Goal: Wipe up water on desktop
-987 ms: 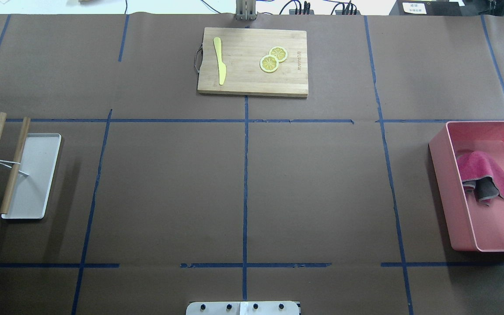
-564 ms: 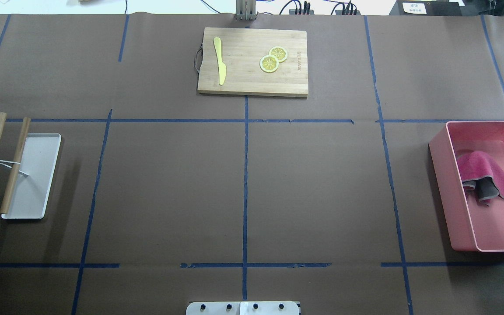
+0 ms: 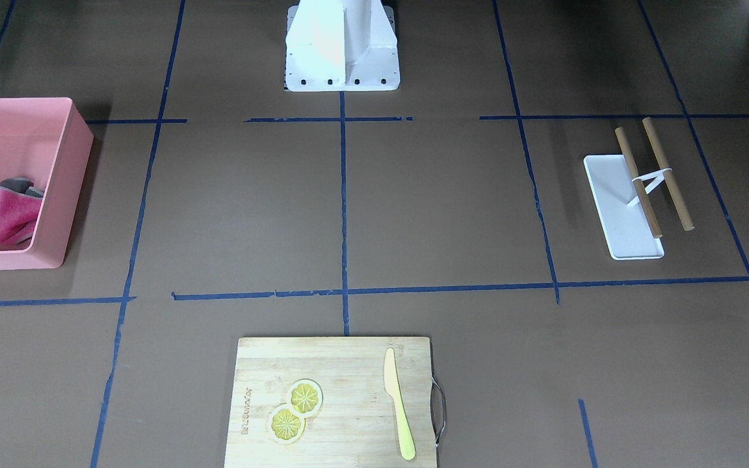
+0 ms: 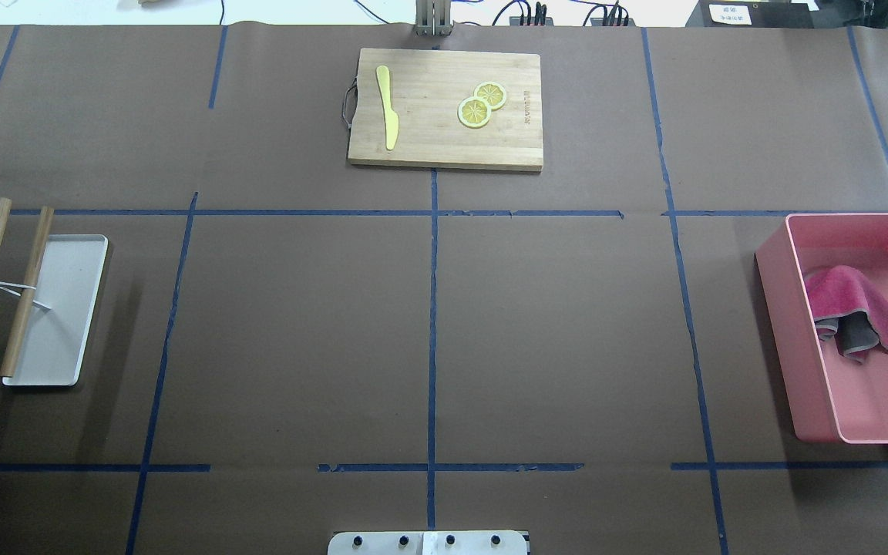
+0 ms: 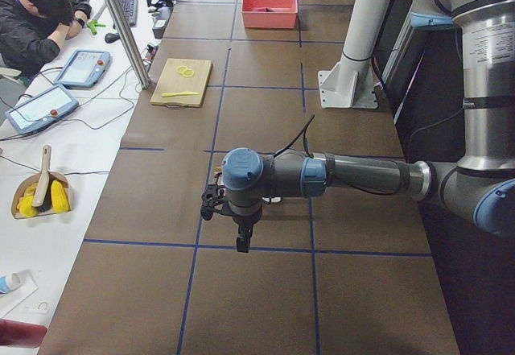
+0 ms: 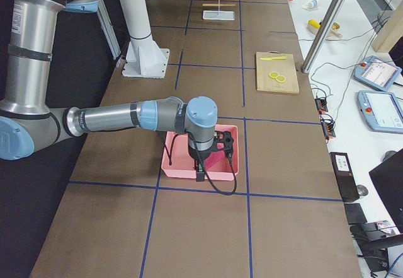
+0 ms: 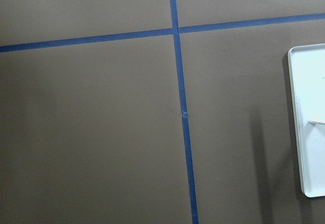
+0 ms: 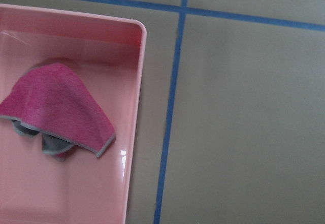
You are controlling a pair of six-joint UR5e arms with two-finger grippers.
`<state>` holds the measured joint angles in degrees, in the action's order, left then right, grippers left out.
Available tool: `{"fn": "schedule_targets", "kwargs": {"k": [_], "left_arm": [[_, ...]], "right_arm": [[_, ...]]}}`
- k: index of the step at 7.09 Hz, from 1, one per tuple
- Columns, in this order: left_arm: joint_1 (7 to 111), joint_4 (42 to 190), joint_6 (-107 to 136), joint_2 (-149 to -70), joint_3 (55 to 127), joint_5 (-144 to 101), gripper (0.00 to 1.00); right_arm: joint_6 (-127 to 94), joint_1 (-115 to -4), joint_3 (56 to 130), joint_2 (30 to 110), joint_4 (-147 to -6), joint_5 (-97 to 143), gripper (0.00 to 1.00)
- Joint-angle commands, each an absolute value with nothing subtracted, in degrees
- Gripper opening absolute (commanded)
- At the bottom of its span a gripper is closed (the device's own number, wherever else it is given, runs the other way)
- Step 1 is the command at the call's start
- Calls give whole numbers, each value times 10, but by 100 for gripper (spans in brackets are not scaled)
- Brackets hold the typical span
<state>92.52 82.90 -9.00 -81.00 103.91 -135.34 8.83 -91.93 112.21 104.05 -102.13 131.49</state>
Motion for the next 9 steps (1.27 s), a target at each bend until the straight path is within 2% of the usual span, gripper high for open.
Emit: {"fn": "schedule_targets", "kwargs": {"k": [1,9], "left_arm": [[925,830,-91,-813,1042,-1353,100],[925,837,-91,-813,1040,-1353,100]], "right_arm": [[84,-940,1118,1059,-1020,1317,100],[84,-940,1117,1056,-1020,1330,100]]}}
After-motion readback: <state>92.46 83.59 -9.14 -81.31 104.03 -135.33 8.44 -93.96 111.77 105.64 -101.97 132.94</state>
